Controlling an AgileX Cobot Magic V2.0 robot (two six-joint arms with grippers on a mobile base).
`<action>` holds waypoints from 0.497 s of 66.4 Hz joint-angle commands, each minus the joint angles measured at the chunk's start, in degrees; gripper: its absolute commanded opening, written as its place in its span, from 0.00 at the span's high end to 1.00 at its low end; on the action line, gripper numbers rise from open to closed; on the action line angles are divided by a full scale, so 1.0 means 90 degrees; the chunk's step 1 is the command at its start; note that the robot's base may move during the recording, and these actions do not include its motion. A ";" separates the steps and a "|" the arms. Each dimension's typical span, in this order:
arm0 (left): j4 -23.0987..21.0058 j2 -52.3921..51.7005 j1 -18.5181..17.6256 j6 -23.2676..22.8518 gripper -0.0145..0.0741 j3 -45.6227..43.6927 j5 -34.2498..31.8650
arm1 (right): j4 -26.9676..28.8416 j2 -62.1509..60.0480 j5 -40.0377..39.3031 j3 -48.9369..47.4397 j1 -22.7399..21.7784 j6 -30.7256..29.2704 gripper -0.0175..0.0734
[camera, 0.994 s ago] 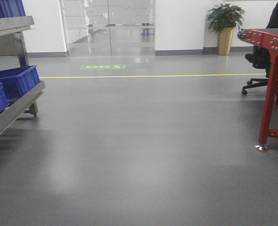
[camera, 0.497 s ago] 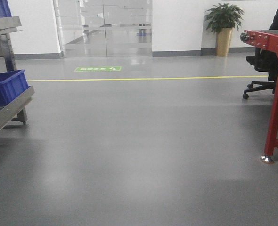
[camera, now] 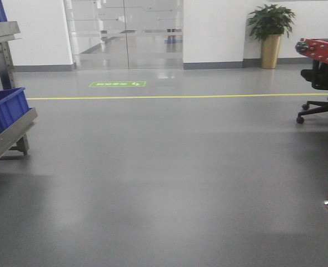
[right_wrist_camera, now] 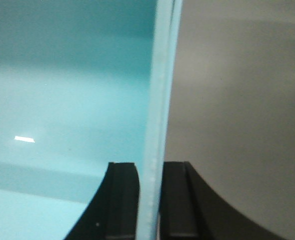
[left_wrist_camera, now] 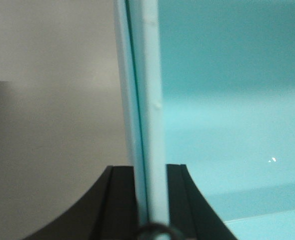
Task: Move two blue bins to right shelf middle
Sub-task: 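Drive past the red table and turn toward another steel shelf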
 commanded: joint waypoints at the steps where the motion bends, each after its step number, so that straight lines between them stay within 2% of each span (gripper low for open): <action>1: 0.0277 -0.0115 0.0025 0.0061 0.96 -0.0114 -0.0599 | -0.0227 -0.0147 -0.0283 -0.0127 -0.0034 -0.0108 0.99; 33: 0.0277 -0.0115 0.0025 0.0061 0.96 -0.0114 -0.0599 | -0.0227 -0.0147 -0.0283 -0.0127 -0.0034 -0.0108 0.99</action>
